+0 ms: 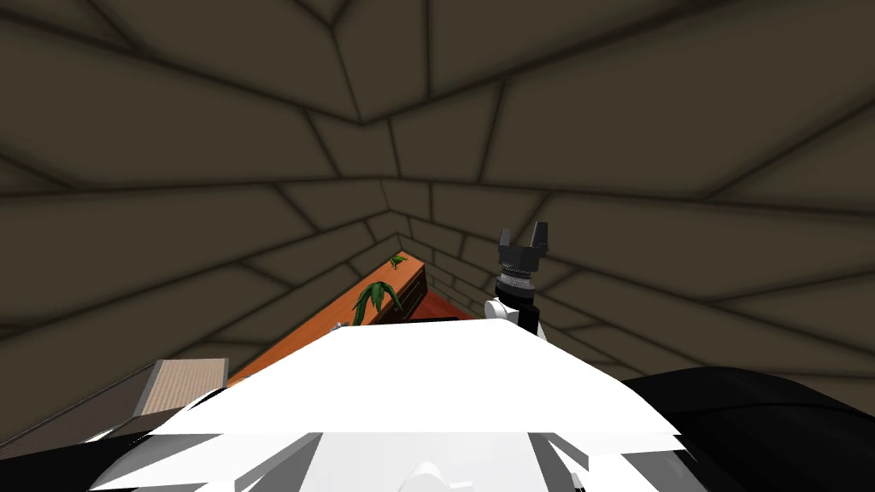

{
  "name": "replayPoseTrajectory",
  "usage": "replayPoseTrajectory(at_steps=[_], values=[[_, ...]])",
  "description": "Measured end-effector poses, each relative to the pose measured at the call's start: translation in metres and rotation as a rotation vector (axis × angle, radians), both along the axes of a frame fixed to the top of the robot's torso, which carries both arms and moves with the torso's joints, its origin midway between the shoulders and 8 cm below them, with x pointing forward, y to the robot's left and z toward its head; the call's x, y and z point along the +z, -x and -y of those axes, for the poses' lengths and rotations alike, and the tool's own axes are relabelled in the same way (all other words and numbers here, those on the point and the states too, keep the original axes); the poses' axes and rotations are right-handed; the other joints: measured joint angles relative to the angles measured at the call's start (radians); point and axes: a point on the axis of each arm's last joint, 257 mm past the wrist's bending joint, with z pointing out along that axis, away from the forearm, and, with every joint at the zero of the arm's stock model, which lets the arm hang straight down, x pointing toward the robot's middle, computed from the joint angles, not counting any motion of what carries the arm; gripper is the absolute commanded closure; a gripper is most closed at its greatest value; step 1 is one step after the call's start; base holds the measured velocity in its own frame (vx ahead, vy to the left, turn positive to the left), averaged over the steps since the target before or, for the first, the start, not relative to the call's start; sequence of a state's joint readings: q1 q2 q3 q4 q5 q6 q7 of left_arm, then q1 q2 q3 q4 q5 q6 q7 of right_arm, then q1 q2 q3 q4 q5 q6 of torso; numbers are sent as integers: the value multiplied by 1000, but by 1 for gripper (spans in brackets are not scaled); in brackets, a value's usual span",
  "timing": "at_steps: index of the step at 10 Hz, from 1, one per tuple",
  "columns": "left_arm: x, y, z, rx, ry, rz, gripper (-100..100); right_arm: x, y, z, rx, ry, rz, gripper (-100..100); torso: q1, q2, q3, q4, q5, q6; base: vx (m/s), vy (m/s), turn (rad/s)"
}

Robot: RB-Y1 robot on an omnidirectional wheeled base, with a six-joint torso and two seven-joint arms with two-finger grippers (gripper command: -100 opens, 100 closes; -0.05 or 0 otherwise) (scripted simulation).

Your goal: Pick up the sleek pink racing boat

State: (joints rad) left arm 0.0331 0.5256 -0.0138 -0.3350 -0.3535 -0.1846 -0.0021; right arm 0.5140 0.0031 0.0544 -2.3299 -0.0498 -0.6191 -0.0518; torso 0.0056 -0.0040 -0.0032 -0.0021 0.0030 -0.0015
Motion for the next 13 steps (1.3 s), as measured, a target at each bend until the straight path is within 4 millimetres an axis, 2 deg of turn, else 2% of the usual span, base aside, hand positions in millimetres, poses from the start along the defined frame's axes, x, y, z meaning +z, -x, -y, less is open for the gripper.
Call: replayPoseTrajectory(at_steps=[1, 2, 6, 7, 8, 9, 11, 13], values=[[0, 2, -1, 8, 3, 1, -100, 0, 0, 0, 0, 0, 0, 0, 1, 0, 0, 0, 0, 0, 10, -4, 6], [0, 2, -1, 6, 3, 2, 100, 0, 0, 0, 0, 0, 0, 0, 1, 1, 1, 0, 0, 0, 0, 0, 0], [0, 1, -1, 6, 4, 3, 100, 0, 0, 0, 0, 0, 0, 0, 2, 2, 1, 0, 0, 0, 0, 0, 0], [0, 1, -1, 6, 3, 3, 0, 0, 0, 0, 0, 0, 0, 0, 2, 2, 1, 0, 0, 0, 0, 0, 0], [0, 1, -1, 6, 3, 3, 100, 0, 0, 0, 0, 0, 0, 0, 2, 2, 1, 0, 0, 0, -42, 40, 159], [0, -11, 11, -17, 5, 12, 100, 0, 0, 0, 0, 0, 0, 0, 4, 4, 2, 0, 1, 0, -66, 36, 85], [1, -27, 14, -21, -1, 16, 100, 0, 0, 0, 0, 0, 0, 0, 5, 3, 2, 0, 1, 0, -21, 12, -12], [-1, -22, 11, -16, -3, 5, 100, 0, 0, 0, 0, 0, 0, 0, 5, 1, 0, -1, 1, 0, -14, 17, 80]])
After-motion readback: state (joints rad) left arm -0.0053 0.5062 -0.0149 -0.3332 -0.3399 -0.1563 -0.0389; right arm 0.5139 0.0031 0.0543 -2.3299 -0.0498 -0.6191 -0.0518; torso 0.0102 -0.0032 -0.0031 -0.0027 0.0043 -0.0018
